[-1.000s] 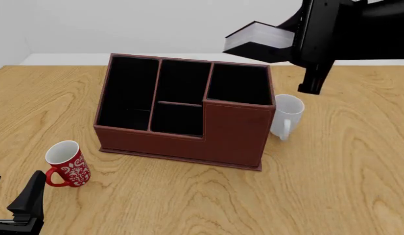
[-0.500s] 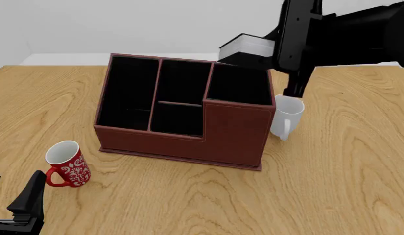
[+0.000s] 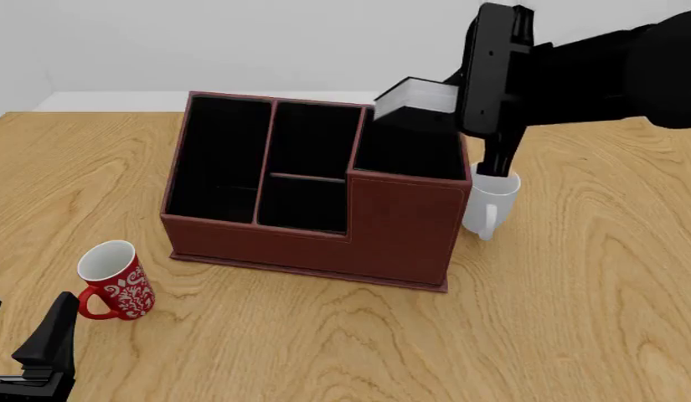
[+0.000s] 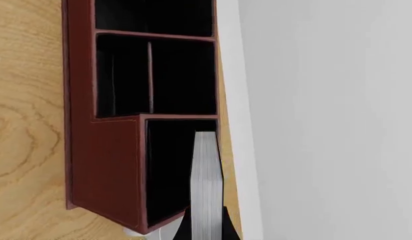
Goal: Pick up the book and place it in the right compartment of the caddy.
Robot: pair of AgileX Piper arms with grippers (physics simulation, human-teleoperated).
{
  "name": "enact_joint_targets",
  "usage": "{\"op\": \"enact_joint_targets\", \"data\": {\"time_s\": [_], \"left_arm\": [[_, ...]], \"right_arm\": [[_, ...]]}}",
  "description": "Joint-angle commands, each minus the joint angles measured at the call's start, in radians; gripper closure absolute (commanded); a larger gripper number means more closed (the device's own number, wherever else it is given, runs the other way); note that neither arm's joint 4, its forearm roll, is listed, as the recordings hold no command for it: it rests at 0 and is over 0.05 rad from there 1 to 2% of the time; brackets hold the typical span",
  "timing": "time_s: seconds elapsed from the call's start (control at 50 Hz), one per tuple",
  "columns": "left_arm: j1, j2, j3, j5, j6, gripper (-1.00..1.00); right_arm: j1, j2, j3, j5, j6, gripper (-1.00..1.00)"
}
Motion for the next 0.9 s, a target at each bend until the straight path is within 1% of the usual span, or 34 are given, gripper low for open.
{"op": "enact_joint_targets", "data": {"time_s": [0.02,0.22,0.66,0.9], "left_arm": [[0.000,0.000,0.000,0.000,0.000,-1.00],[0.000,0.000,0.000,0.000,0.000,-1.00],[0.000,0.000,0.000,0.000,0.000,-1.00],[0.000,0.000,0.000,0.000,0.000,-1.00]], "right_arm": [[0.002,0.010,-0.007,-0.014,0.022,1.00],[0.002,0.032,-0.017,-0.018,0.025,1.00],[0.019,0.046,0.001,-0.033,0.036,1.00],[0.019,0.053,0.005,-0.036,0.031,1.00]]}}
